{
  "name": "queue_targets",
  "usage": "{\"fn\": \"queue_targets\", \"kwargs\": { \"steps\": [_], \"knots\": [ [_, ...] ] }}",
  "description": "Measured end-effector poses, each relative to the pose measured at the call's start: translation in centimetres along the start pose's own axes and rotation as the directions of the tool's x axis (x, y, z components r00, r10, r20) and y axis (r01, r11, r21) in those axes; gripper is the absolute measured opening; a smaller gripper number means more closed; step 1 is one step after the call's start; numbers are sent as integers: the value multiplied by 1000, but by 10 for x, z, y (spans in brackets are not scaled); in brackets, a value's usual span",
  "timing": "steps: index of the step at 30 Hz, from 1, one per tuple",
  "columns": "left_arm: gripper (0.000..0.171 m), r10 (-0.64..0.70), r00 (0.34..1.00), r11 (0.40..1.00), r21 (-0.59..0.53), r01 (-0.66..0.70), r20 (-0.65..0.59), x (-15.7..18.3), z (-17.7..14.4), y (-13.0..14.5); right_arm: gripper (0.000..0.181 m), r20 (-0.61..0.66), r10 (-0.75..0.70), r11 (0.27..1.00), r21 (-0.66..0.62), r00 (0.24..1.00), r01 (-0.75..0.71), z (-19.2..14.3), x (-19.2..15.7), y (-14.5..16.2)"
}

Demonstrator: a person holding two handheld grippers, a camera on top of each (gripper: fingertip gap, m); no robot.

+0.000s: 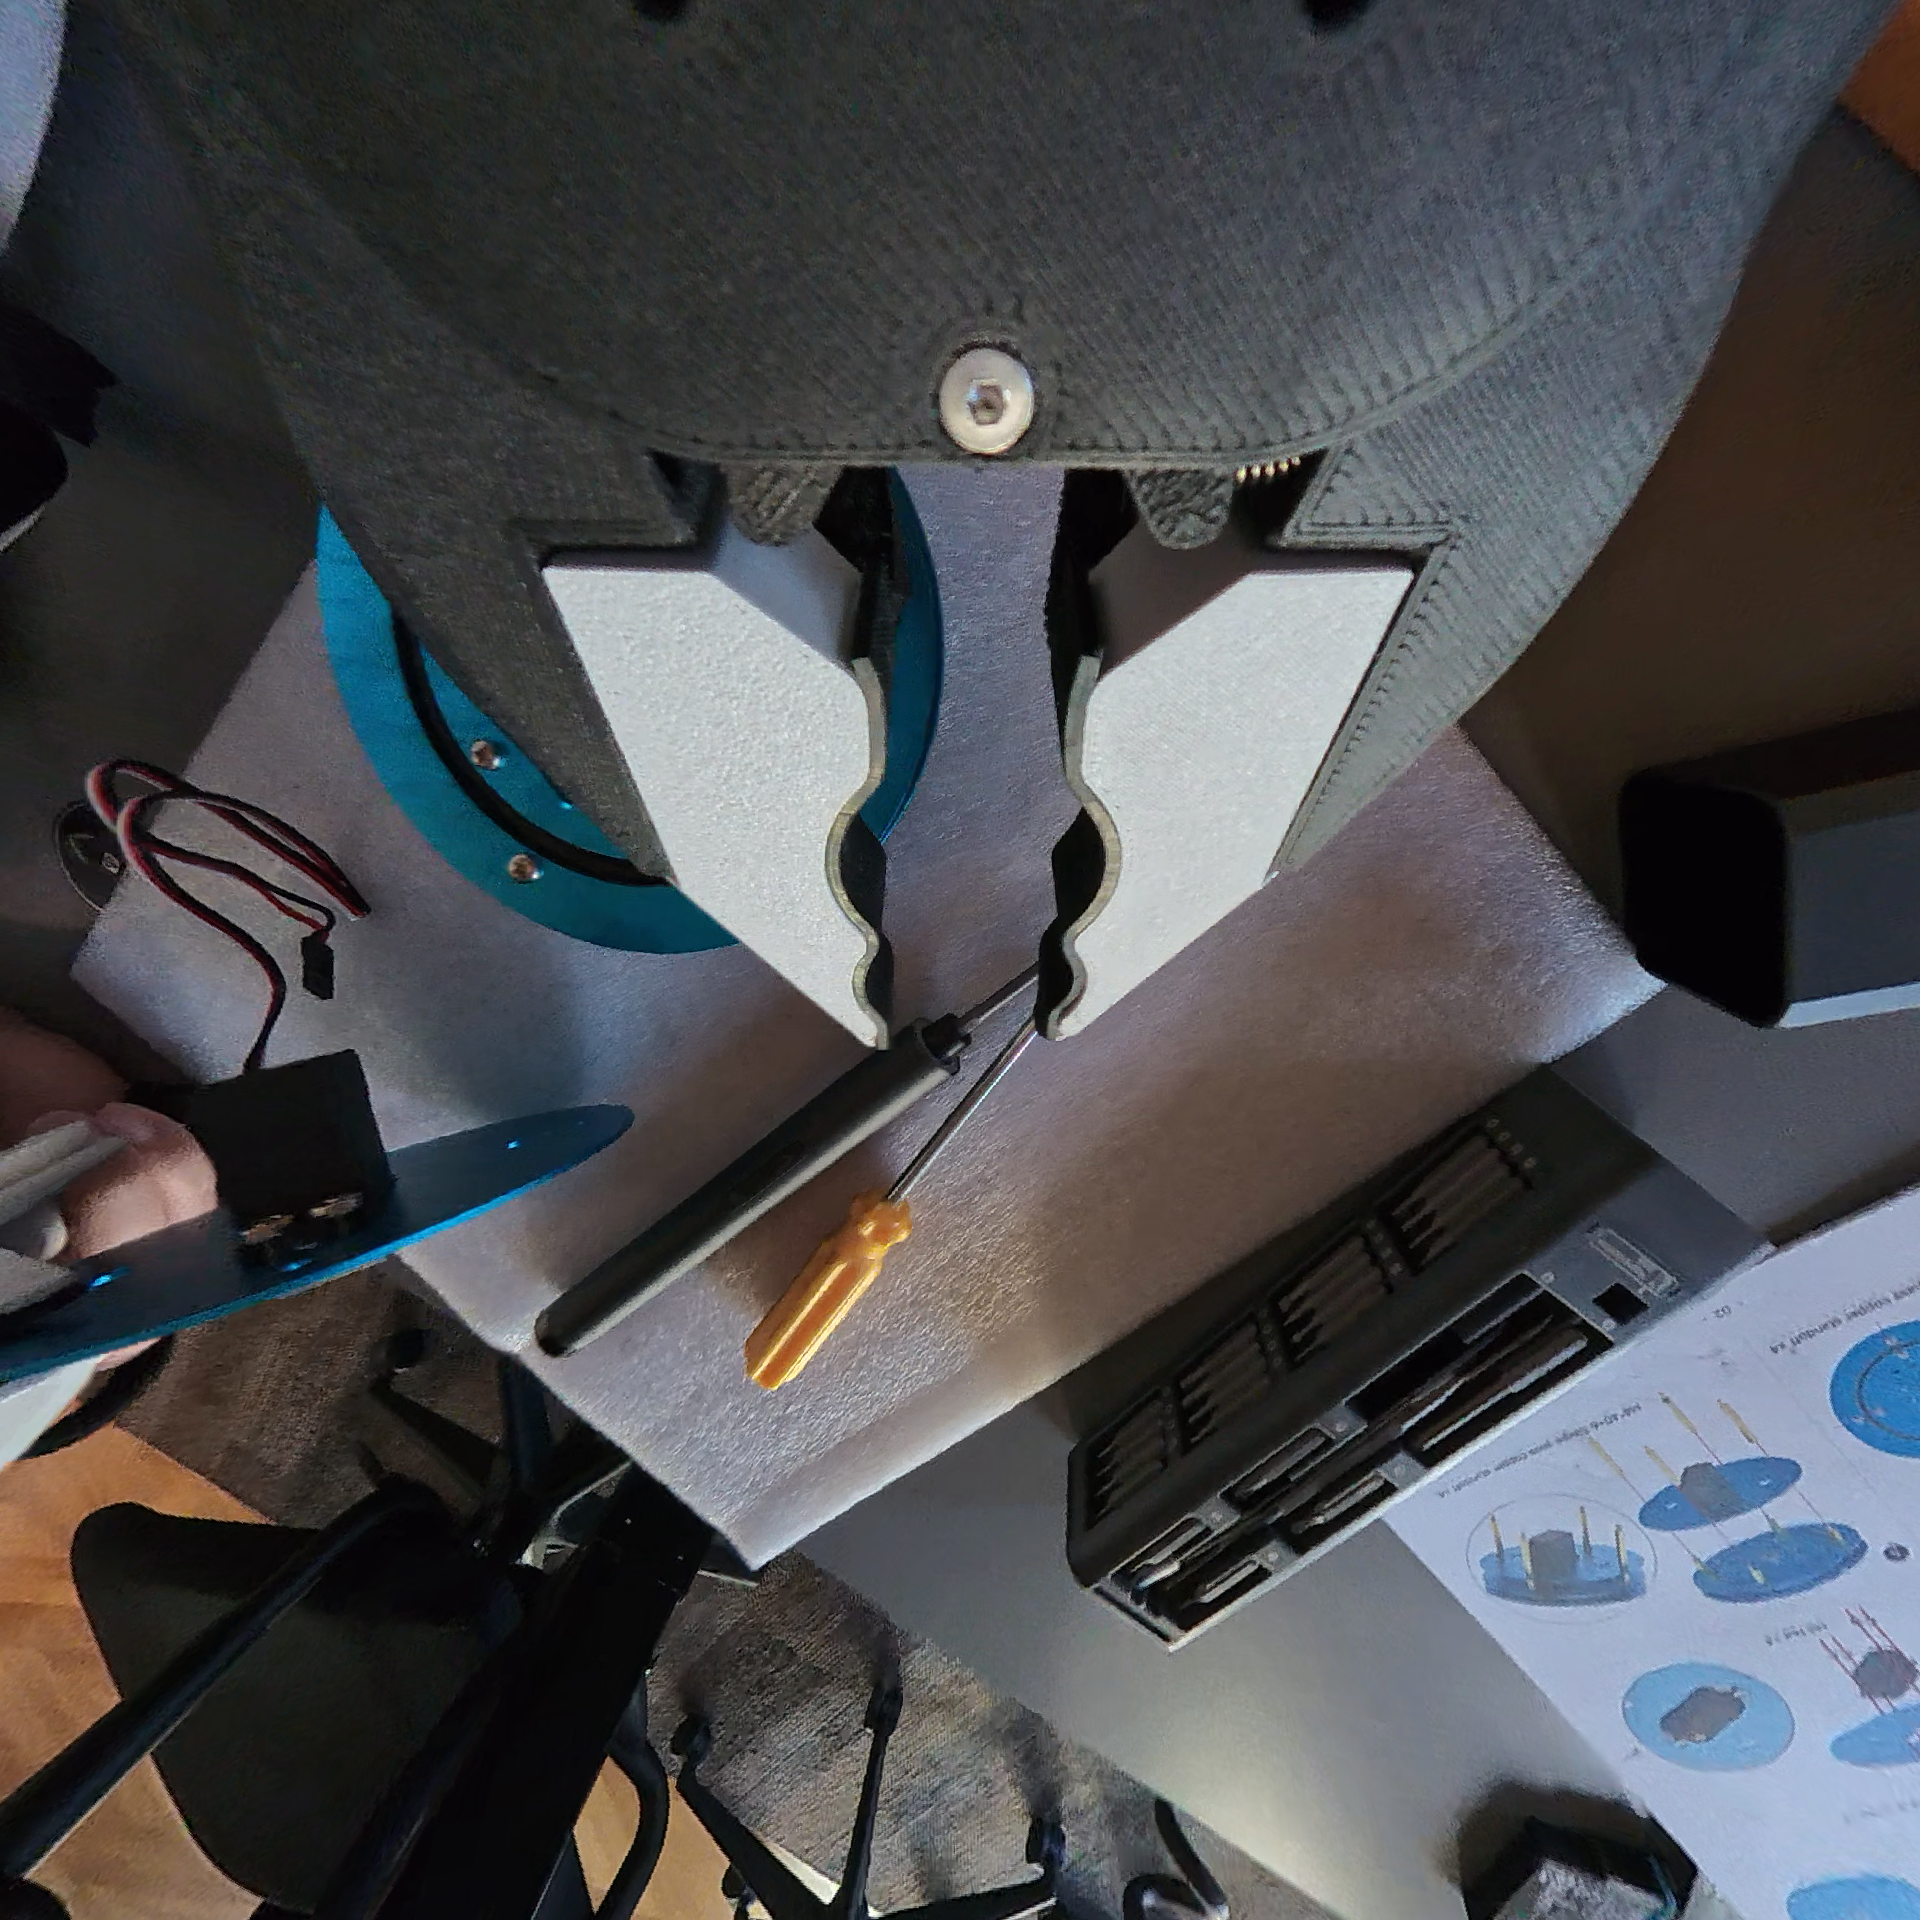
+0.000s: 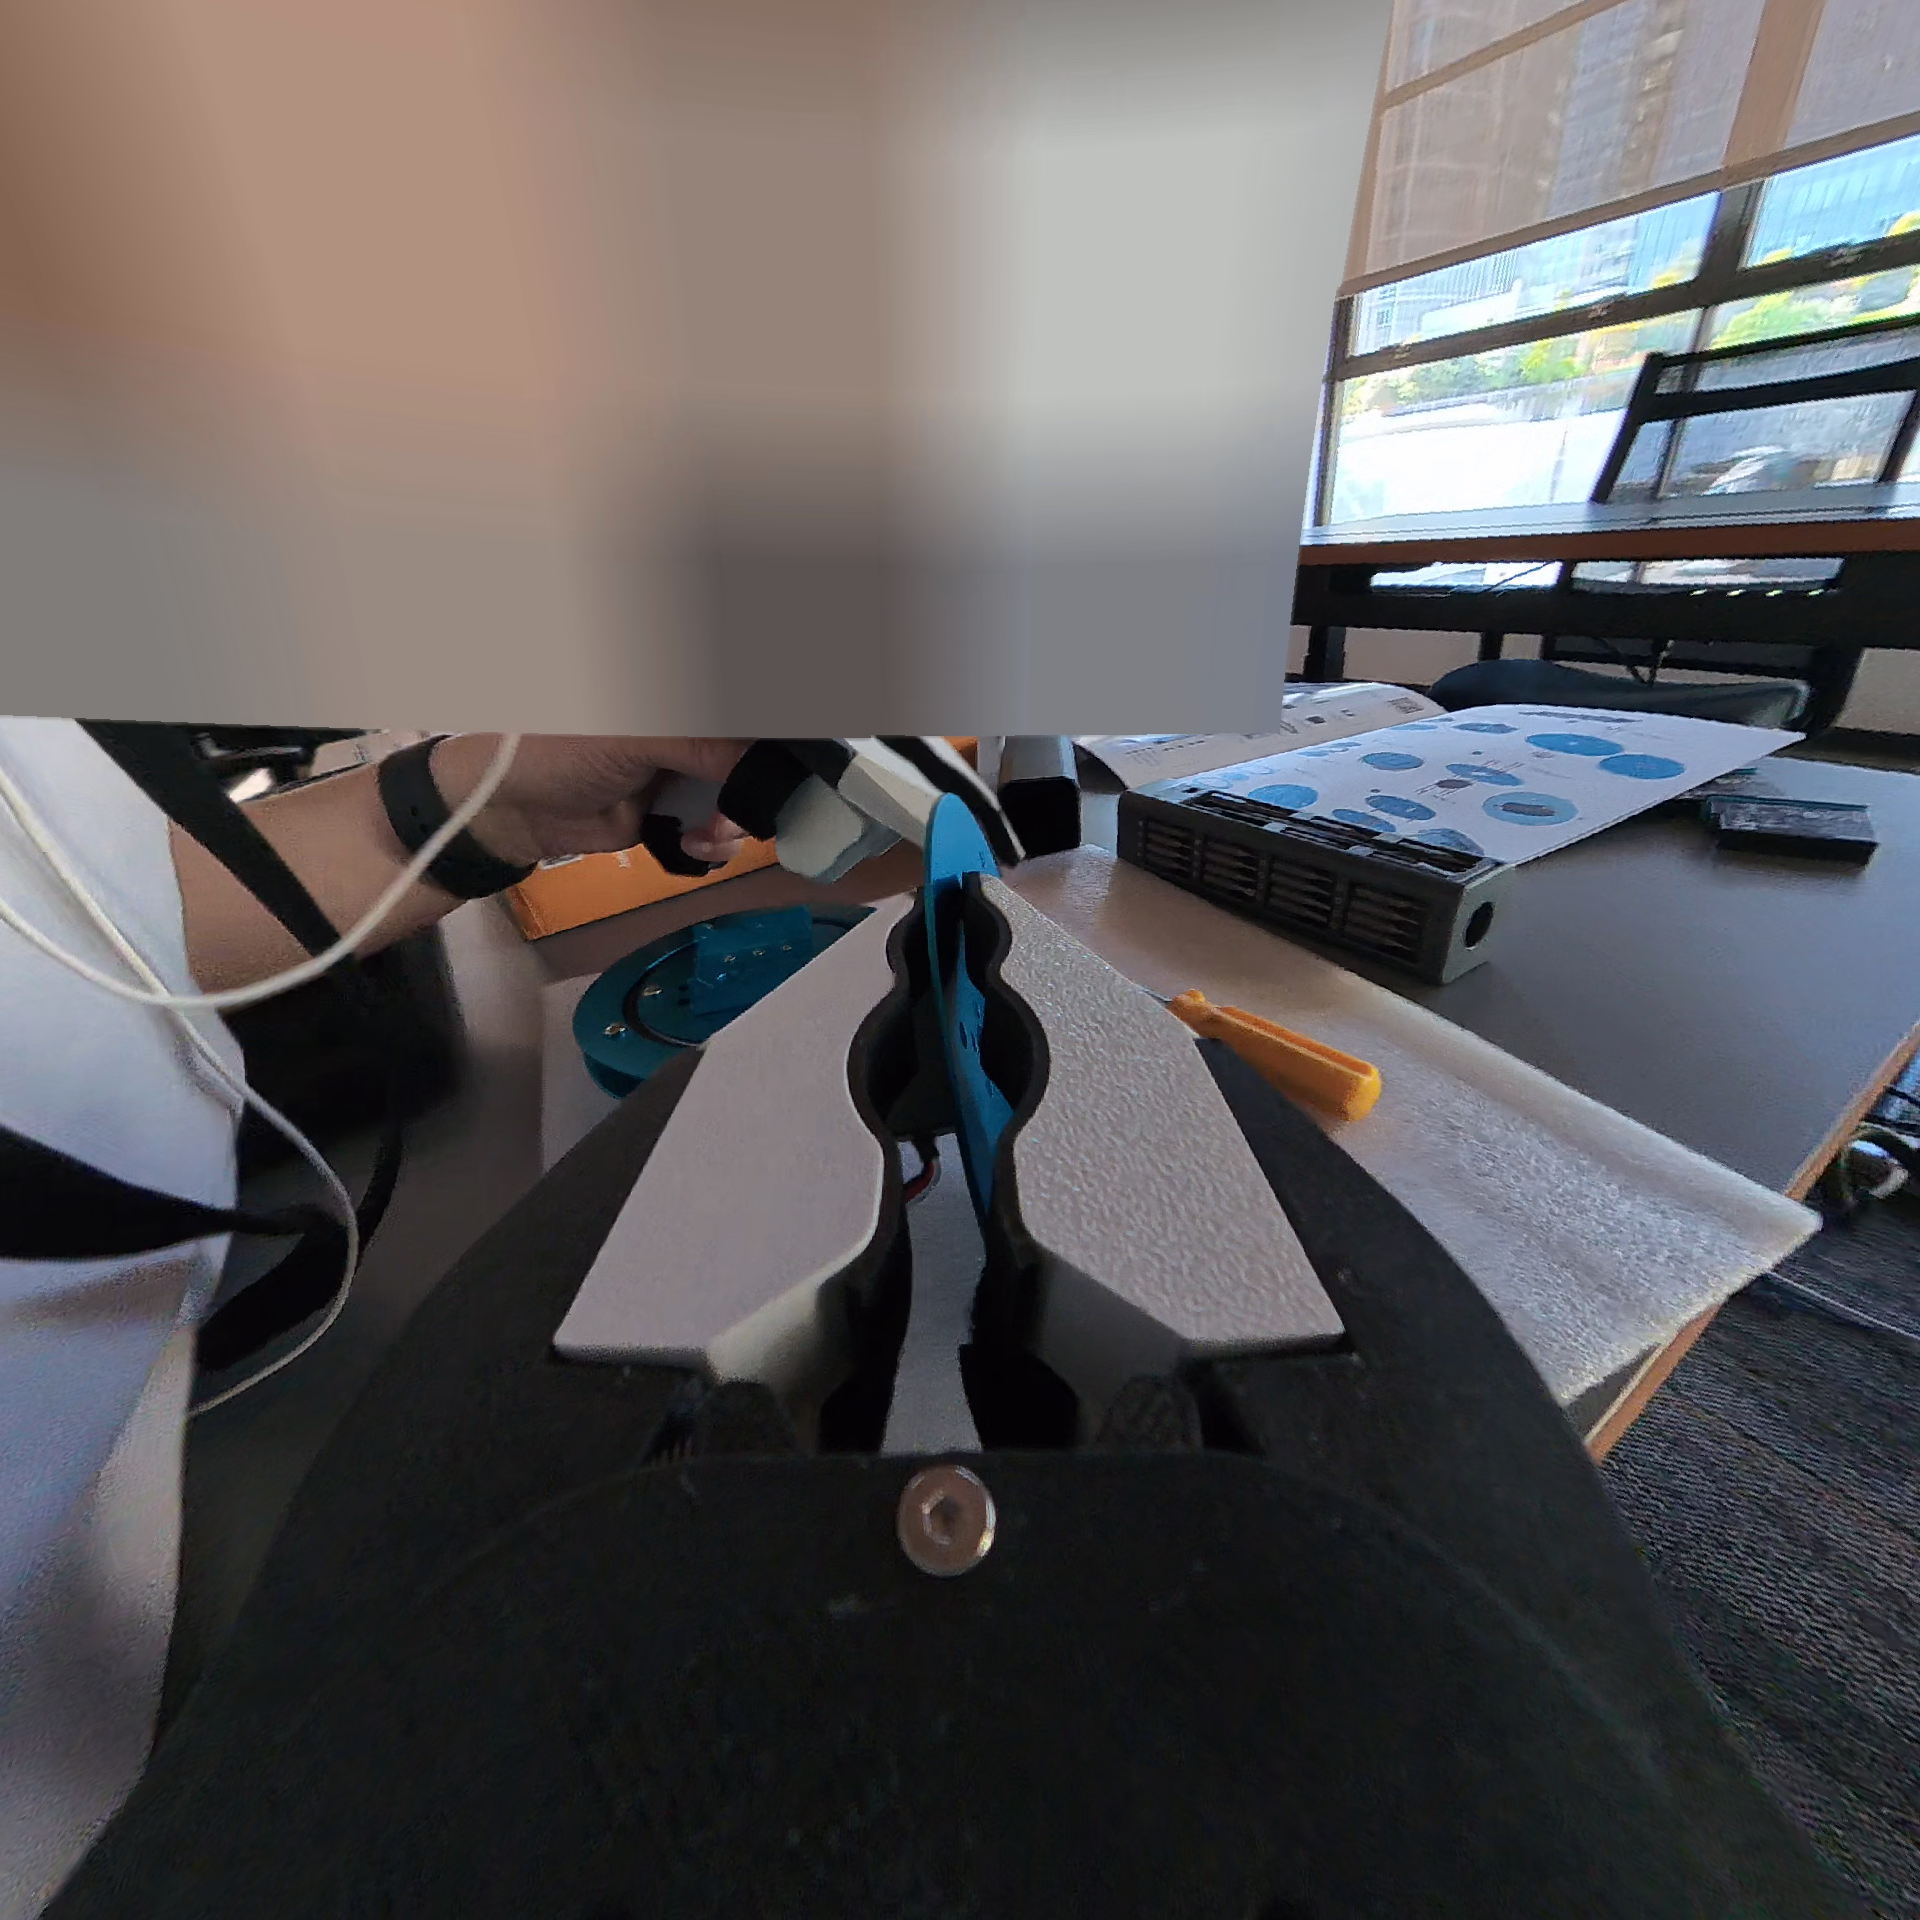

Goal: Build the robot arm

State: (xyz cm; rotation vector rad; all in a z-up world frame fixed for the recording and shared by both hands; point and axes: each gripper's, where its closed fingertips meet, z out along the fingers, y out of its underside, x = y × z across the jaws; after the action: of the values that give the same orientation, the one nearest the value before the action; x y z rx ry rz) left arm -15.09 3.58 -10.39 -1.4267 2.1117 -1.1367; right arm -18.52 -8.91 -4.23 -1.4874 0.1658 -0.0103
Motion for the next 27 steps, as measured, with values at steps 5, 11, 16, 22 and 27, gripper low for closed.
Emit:
{"fn": "queue_targets", "kwargs": {
  "steps": [5, 11, 16, 22, 27],
  "knots": [
    [23, 43, 999, 999, 29, -43, 4, 13, -4, -9, 5, 69, -110, 990, -86, 992, 116, -4, -16, 8],
    [24, 92, 996, 996, -13, -92, 11, 19, 1, -5, 4, 166, -429, 845, -273, 888, 459, -11, -40, 32],
    [24, 111, 994, 994, 9, -110, -27, 34, -6, -15, 8, 216, -571, 704, -368, 792, 608, -13, -50, 51],
    [31, 64, 995, 992, 109, -56, -74, 62, -56, -33, 17, 197, -599, 651, -445, 776, 615, -17, -49, 65],
    [37, 23, 995, 991, 126, -34, 92, 43, -141, 9, 30, 184, -540, 685, -471, 821, 556, -23, -50, 66]
  ]
}}
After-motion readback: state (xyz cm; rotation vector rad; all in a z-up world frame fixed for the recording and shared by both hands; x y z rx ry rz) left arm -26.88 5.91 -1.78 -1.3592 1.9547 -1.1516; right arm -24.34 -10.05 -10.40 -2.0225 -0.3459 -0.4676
